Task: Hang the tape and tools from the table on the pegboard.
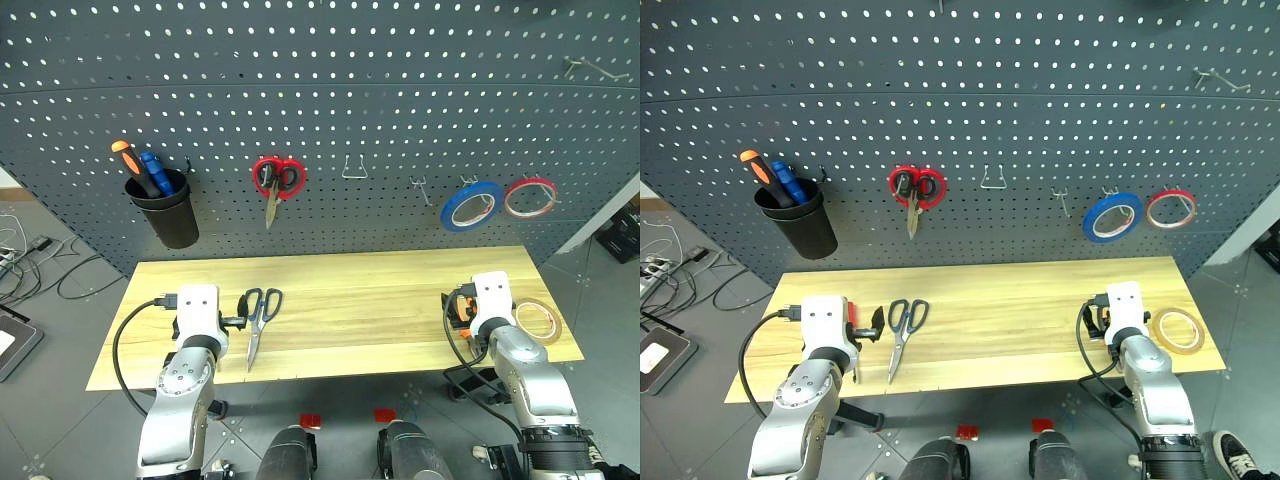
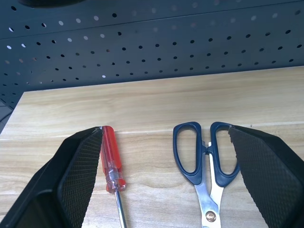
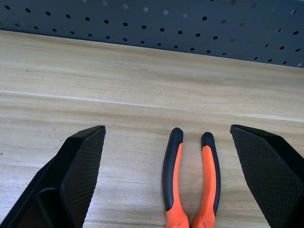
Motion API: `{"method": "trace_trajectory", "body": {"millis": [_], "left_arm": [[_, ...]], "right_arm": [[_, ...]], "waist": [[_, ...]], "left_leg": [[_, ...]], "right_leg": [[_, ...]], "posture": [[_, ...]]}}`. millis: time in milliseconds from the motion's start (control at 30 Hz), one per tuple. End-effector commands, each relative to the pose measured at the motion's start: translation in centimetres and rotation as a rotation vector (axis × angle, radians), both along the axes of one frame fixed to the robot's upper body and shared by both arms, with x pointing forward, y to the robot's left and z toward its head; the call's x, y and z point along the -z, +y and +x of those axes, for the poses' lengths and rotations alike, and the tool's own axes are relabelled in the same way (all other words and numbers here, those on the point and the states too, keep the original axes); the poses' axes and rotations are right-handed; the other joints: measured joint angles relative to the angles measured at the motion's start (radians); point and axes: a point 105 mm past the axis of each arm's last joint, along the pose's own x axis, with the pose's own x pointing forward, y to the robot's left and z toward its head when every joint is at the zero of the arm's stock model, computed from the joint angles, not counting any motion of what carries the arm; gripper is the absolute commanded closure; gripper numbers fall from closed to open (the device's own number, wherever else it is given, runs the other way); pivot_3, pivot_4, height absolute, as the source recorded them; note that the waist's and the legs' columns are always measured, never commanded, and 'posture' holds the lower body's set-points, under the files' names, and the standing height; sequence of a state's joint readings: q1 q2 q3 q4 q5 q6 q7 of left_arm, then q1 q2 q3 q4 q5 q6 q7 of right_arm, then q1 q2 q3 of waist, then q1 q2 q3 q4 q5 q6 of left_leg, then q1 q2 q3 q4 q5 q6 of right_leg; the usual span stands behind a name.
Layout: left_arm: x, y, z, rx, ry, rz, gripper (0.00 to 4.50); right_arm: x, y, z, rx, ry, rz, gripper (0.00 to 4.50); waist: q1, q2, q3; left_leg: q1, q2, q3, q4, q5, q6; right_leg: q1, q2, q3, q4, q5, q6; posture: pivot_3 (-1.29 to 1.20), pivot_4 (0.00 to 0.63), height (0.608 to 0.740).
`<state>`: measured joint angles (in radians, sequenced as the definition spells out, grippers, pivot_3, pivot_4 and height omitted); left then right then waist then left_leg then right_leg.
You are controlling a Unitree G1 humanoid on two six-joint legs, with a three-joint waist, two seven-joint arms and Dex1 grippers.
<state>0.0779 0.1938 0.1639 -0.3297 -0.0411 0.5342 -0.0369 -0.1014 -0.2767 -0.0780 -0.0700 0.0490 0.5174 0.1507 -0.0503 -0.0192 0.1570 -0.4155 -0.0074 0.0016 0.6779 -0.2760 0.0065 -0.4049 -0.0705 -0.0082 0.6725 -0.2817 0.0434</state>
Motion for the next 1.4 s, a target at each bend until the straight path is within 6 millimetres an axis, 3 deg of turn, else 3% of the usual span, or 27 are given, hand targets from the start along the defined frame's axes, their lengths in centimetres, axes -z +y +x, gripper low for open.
{"method": "trace_trajectory", "body": {"millis": [33, 267, 433, 667, 967, 1400], "left_arm": [[-1.4, 0.0, 0.0, 0.008, -0.048, 0.007, 0.02], [-2.5, -2.8, 1.3, 0.25, -0.043, -0.057, 0.02], [-4.7, -9.2, 3.3, 0.691, -0.015, -0.14, 0.02], [-5.4, -14.7, 3.5, 1.126, 0.077, -0.146, 0.02], [-4.8, -18.2, 3.9, 1.366, 0.102, -0.065, 0.02], [-5.0, -20.7, 4.3, 1.498, 0.095, -0.023, 0.02]], "right_arm": [[-1.2, -0.5, 0.1, 0.013, -0.033, -0.037, 0.0], [-1.4, -1.5, 0.1, 0.037, 0.058, -0.038, 0.0], [-2.3, -2.3, 1.4, 0.064, 0.164, 0.016, 0.0], [-3.2, -2.3, 2.8, 0.072, 0.284, 0.061, 0.0], [-2.9, -0.7, 3.2, 0.021, 0.346, 0.082, 0.0], [-2.0, -2.3, 4.3, 0.067, 0.36, 0.049, 0.0]], "waist": [[0.0, 0.0, 0.003], [0.0, 0.002, 0.03], [-0.002, 0.003, 0.065], [-0.027, 0.003, 0.105], [-0.038, 0.002, 0.145], [-0.039, 0.001, 0.185]], "left_leg": [[0.0, 0.0, 0.0, 0.0, 0.0, 0.0], [0.001, 0.0, 0.0, 0.0, 0.0, 0.0], [0.0, -0.001, -0.001, 0.002, 0.0, 0.0], [-0.001, 0.001, -0.001, 0.001, 0.0, 0.0], [-0.002, 0.002, -0.001, 0.001, 0.0, 0.0], [-0.003, 0.002, -0.001, 0.002, 0.001, 0.0]], "right_leg": [[0.0, 0.0, 0.0, 0.0, 0.0, 0.0], [0.001, -0.001, 0.0, 0.0, 0.0, 0.0], [0.0, 0.0, -0.001, 0.002, 0.0, 0.0], [-0.001, 0.0, -0.001, 0.001, -0.001, -0.001], [-0.002, -0.001, 0.0, 0.002, -0.001, -0.001], [-0.004, -0.001, -0.001, 0.005, 0.0, -0.001]], "posture": [[-0.13, 0.201, 0.74], [-0.15, 0.255, 0.74], [-0.16, 0.29, 0.74], [-0.17, 0.337, 0.74], [-0.18, 0.369, 0.74], [-0.17, 0.409, 0.74]]}}
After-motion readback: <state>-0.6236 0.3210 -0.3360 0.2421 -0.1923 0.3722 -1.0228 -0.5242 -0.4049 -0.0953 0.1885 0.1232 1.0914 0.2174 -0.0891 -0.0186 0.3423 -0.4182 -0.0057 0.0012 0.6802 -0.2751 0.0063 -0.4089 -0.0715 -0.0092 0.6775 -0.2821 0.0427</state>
